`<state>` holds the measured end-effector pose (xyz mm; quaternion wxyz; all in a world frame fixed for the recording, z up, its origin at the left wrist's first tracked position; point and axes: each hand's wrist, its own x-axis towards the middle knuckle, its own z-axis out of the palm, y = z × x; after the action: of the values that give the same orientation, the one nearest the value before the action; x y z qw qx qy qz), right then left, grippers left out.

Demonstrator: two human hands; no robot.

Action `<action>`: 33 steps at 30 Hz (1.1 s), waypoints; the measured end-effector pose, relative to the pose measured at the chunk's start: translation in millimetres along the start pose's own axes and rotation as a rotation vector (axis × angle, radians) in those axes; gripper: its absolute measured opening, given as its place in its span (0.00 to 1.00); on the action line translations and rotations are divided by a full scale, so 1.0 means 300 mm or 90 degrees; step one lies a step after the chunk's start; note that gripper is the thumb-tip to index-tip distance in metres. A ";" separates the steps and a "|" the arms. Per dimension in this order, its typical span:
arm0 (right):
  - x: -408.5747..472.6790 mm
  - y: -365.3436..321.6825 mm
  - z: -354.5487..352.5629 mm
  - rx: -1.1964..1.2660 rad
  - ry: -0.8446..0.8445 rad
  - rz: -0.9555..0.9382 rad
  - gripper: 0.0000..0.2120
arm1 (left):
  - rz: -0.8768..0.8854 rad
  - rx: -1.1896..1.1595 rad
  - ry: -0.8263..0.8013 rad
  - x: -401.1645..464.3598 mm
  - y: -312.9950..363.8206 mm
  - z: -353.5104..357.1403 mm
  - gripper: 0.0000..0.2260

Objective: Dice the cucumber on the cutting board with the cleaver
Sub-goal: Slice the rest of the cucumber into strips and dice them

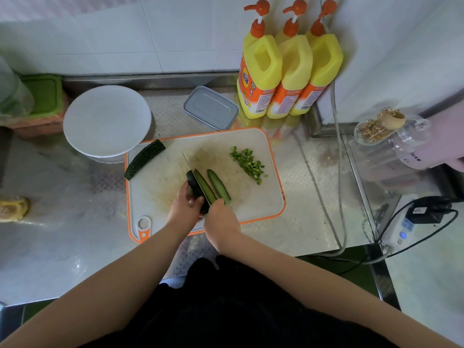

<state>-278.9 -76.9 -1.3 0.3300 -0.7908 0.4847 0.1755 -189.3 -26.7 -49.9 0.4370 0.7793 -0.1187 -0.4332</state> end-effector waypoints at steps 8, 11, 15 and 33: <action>-0.022 0.049 0.034 -0.015 -0.030 0.009 0.15 | -0.007 0.025 0.005 0.008 -0.003 0.005 0.27; -0.013 0.044 0.009 0.031 -0.019 -0.001 0.11 | -0.017 0.028 0.006 0.006 0.001 0.004 0.28; 0.016 0.076 -0.036 0.090 -0.026 0.005 0.09 | -0.015 0.034 0.007 -0.004 0.011 0.001 0.27; -0.040 0.103 -0.055 0.042 0.015 -0.054 0.08 | -0.022 -0.041 0.052 -0.020 0.014 0.021 0.29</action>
<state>-312.4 -90.2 6.9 0.3574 -0.8013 0.4600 0.1363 -197.0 -29.5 -44.8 0.4587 0.7838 -0.0729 -0.4121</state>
